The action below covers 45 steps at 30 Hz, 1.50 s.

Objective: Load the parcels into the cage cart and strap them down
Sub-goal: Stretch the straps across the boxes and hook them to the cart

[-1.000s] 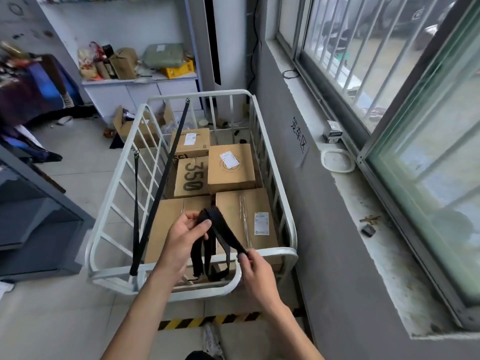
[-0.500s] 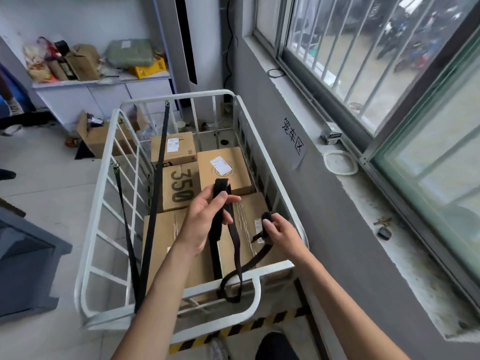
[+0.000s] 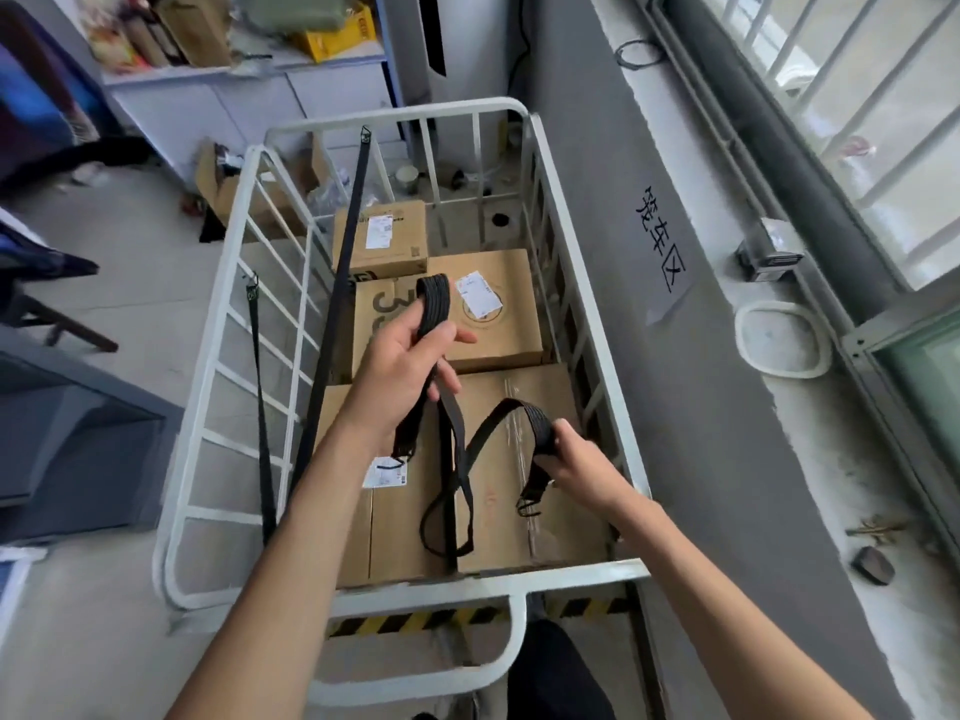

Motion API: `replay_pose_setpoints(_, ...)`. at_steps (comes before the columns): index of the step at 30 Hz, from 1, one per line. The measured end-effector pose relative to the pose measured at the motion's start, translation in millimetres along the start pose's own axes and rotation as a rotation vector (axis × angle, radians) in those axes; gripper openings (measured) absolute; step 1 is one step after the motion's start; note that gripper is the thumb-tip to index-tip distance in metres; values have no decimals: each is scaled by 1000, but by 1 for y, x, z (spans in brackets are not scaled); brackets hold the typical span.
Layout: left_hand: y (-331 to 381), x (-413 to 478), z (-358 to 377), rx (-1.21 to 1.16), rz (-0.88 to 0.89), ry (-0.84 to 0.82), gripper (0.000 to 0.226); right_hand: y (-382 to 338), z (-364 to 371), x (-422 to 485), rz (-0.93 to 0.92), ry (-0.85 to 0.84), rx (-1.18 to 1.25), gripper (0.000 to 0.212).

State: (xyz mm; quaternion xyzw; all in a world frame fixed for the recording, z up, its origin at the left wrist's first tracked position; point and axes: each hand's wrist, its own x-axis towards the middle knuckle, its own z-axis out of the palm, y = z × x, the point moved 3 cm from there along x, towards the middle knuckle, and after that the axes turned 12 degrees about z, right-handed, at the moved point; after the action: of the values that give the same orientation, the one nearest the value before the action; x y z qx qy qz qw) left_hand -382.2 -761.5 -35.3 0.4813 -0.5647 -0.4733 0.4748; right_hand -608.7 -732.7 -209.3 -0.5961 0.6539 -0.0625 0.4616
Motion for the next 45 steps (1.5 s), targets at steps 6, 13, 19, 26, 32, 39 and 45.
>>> replay_pose_setpoints(6, -43, 19, 7, 68, -104, 93, 30, 46, 26, 39, 58, -259, -73, 25)
replay_pose_setpoints(13, -105, -6, 24, 49, -340, 163, 28, 96, 59, 39, 260, -405, 123, 22)
replay_pose_setpoints(19, -112, -7, 25, 109, -381, 183, 32, 95, 57, 52, 285, -291, 366, 17)
replay_pose_setpoints(26, -100, -3, 22, 138, -393, 189, 22, 93, 61, 67, 273, -334, 207, 15)
replay_pose_setpoints(32, -77, -11, 4, 152, -363, 263, 17, 119, 70, 58, 377, -360, 164, 14)
replay_pose_setpoints(39, -56, -34, -28, 185, -333, 315, 27, 107, 84, 55, 407, -347, 286, 11)
replay_pose_setpoints(45, -53, -59, -53, 169, -325, 339, 33, 107, 82, 39, 380, -283, -18, 15)
